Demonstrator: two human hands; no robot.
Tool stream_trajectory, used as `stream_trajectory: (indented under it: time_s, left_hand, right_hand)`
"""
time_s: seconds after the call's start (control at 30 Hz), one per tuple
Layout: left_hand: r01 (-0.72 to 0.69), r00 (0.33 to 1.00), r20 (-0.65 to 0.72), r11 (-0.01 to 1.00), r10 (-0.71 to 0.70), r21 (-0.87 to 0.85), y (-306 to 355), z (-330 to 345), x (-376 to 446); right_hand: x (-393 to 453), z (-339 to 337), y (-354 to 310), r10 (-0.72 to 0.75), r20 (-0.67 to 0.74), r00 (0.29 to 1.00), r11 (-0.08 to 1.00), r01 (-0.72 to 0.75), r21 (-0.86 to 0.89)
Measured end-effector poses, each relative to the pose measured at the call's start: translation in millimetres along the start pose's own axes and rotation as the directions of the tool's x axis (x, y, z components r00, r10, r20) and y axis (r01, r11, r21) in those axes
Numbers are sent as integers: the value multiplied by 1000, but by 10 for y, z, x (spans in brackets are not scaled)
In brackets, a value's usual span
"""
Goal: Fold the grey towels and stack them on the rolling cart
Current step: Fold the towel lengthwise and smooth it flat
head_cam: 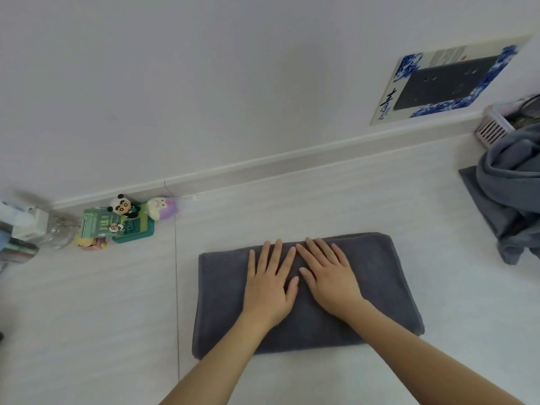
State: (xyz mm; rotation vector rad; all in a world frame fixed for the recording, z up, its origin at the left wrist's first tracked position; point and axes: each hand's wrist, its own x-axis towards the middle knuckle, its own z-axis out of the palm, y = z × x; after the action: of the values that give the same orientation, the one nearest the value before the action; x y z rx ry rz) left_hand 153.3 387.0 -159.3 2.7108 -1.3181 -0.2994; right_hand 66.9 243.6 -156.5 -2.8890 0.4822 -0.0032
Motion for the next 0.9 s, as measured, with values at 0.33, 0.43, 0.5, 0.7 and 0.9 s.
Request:
stream_trajectory:
  time_s: [0.33, 0.43, 0.5, 0.7, 0.9]
  left_hand:
    - [396, 918, 30, 912, -395, -108, -710, -68, -371]
    - [482, 874, 66, 841, -481, -247, -642, -200, -366]
    - [560, 800, 63, 706, -597, -434, -611, -323, -401]
    - [712, 627, 338, 339, -702, -615, -673, -518, -465]
    - [651, 699, 553, 85, -454, -754, -759, -761, -480]
  right_hand:
    - [-31, -20, 400, 276, 51, 960, 961, -274, -30]
    - [-3, -100, 297, 285, 62, 956, 956, -289, 52]
    - [-54, -188, 114, 283, 32, 959, 921, -281, 269]
    - [-267, -369, -752, 359, 244, 901, 230, -339, 912]
    - [-284, -200, -865, 433, 313, 845, 38, -364, 931]
